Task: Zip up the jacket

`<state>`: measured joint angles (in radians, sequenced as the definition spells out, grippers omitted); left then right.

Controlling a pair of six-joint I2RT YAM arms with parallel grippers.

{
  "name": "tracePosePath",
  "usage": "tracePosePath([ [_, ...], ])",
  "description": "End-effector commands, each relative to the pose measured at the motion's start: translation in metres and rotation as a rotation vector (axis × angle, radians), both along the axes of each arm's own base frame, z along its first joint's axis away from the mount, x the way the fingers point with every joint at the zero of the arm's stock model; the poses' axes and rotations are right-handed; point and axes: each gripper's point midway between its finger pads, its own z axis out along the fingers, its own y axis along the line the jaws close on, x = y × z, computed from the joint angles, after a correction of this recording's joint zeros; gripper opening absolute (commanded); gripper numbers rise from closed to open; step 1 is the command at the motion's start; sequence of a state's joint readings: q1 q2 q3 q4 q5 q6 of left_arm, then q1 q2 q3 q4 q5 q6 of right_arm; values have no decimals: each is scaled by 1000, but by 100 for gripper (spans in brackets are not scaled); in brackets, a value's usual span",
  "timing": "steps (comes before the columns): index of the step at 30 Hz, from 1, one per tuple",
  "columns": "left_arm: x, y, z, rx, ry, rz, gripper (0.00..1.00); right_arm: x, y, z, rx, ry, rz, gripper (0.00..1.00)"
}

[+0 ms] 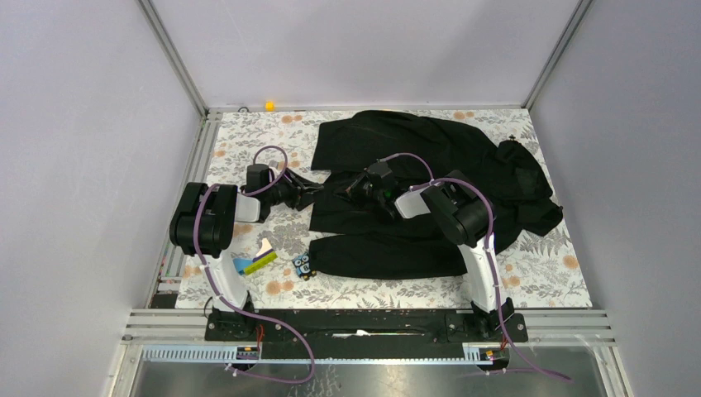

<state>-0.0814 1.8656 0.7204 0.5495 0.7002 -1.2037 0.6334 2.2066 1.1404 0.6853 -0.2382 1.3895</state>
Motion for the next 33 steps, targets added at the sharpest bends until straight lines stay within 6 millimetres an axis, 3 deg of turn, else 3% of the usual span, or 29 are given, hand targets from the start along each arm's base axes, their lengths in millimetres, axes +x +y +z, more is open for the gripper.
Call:
tracePosePath([
  [1, 25, 2, 19, -39, -85, 69, 43, -4, -6, -25, -74, 12, -18, 0],
  [7, 34, -6, 19, -39, -87, 59, 40, -4, -5, -30, -88, 16, -14, 0],
  [22, 48, 10, -21, 130, 71, 175, 31, -5, -7, -32, -106, 6, -5, 0],
  [26, 54, 10, -25, 151, 73, 162, 23, -6, -6, -30, -123, -14, 10, 0],
  [30, 61, 10, -26, 195, 73, 126, 2, -6, -7, -26, -167, -51, 24, 0],
  [33, 59, 8, -14, 198, 17, 105, 0, -4, -9, -19, -225, -101, 46, 0],
])
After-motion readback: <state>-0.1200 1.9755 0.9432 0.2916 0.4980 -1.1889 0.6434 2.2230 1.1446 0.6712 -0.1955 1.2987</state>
